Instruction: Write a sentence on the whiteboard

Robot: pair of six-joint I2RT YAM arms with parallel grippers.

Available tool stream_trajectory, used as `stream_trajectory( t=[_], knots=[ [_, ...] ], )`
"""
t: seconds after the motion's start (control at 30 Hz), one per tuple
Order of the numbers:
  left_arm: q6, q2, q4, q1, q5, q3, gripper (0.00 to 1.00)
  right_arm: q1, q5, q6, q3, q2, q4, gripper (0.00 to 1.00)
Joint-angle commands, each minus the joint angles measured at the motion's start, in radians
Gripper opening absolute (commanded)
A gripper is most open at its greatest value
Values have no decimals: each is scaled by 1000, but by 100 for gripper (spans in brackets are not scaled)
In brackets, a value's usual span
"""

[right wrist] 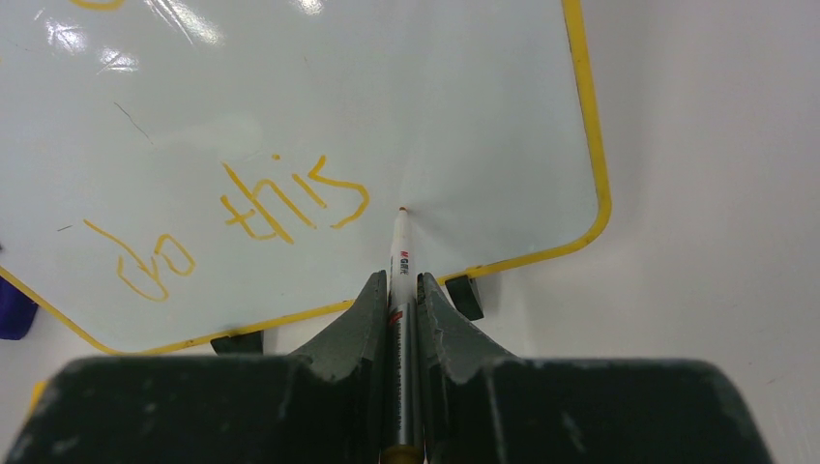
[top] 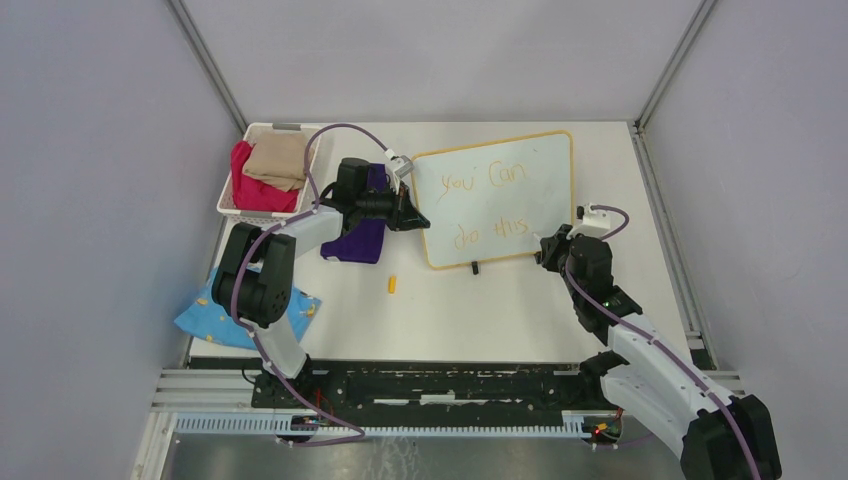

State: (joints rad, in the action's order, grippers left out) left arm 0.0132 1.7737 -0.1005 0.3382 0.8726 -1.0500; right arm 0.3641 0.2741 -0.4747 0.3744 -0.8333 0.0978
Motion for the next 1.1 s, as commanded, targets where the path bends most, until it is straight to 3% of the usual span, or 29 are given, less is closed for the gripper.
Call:
stream_trajectory(
  t=[0.0,1.07],
  knots=[
    [-145,35,58,37,-172,21,2,-5,40,-8,35,2,37,0],
    [-146,32,57,47,-178,21,2,-7,11,14,23,1,37,0]
  ],
)
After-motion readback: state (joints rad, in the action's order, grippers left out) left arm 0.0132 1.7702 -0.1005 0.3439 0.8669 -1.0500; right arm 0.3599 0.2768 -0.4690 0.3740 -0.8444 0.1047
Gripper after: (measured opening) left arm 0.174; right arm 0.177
